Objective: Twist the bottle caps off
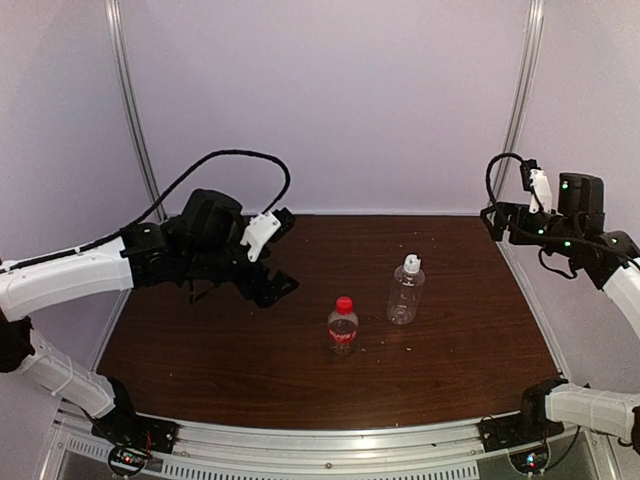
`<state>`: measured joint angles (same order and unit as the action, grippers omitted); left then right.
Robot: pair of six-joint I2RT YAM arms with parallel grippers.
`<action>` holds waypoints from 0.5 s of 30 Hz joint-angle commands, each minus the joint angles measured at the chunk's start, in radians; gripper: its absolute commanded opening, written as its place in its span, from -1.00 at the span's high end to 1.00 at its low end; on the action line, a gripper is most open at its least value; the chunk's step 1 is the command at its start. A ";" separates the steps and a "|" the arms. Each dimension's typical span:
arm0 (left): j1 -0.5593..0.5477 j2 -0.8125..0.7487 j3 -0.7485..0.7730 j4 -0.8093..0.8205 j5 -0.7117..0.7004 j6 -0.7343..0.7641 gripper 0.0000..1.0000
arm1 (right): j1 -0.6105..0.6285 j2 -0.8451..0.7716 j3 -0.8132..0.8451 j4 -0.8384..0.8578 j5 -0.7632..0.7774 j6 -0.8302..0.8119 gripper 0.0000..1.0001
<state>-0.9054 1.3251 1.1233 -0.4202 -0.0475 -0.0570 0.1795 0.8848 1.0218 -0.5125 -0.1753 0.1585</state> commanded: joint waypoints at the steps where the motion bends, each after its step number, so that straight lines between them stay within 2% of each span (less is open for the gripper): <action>1: -0.058 0.098 0.078 0.041 0.115 0.008 -0.90 | 0.015 0.011 -0.025 0.032 -0.050 0.020 -1.00; 9: -0.099 0.244 0.158 0.067 0.237 -0.027 -0.84 | 0.050 0.023 -0.066 0.058 -0.069 0.032 -1.00; 15: -0.098 0.340 0.220 0.068 0.272 -0.031 -0.71 | 0.086 0.028 -0.086 0.070 -0.063 0.040 -1.00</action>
<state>-1.0050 1.6218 1.2915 -0.4007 0.1734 -0.0746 0.2420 0.9119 0.9527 -0.4793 -0.2310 0.1864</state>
